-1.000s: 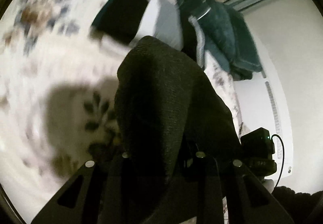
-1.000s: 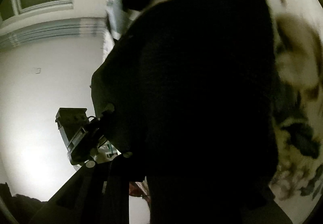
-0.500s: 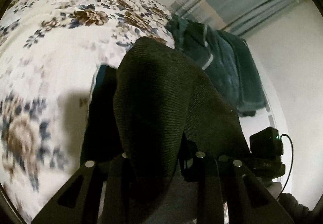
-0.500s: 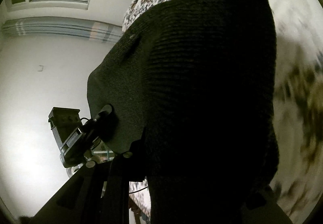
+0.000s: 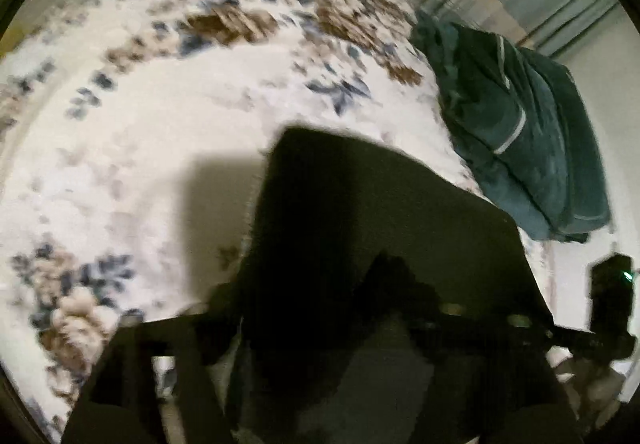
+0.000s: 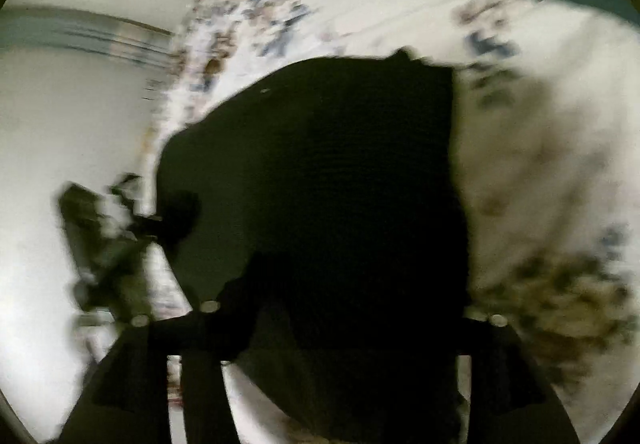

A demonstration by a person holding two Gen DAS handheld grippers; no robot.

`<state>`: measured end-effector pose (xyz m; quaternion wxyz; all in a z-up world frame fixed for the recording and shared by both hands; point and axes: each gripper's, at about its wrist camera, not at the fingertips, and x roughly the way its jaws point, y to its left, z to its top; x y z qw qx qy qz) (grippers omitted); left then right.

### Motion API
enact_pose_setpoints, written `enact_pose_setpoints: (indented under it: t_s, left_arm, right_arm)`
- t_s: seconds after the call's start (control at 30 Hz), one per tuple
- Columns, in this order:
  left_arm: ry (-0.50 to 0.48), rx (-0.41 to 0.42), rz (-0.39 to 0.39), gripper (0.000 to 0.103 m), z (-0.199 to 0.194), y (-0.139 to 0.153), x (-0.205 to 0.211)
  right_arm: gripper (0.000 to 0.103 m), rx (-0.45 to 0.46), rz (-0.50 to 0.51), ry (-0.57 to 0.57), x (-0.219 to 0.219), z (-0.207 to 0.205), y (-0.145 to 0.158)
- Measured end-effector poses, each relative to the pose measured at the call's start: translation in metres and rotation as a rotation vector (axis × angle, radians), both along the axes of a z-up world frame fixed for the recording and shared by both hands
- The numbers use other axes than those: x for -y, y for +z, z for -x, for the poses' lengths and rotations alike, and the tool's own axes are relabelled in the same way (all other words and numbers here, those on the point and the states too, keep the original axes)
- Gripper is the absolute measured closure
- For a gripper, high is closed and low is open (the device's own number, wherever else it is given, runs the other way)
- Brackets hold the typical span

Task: Fold small clothes

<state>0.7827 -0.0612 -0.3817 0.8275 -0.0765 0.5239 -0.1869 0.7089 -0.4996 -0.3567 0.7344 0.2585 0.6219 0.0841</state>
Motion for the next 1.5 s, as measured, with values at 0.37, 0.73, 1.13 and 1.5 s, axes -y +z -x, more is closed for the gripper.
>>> enact_pose_setpoints:
  t_s: [0.37, 0.73, 1.13, 1.5]
  left_arm:
    - [0.083, 0.144, -0.264, 0.000, 0.096, 0.077, 0.009]
    - [0.062, 0.270, -0.307, 0.000, 0.228, 0.188, 0.017]
    - [0.060, 0.440, -0.267, 0.000, 0.372, 0.306, 0.001]
    - [0.078, 0.534, -0.224, 0.000, 0.468, 0.368, -0.012]
  right_arm:
    - [0.000, 0.033, 0.570, -0.058, -0.021, 0.104, 0.074]
    - [0.000, 0.189, 0.721, -0.154, -0.038, 0.229, 0.224]
    - [0.000, 0.426, 0.782, -0.184, -0.075, 0.387, 0.407]
    - [0.000, 0.563, 0.767, -0.196, -0.096, 0.512, 0.506]
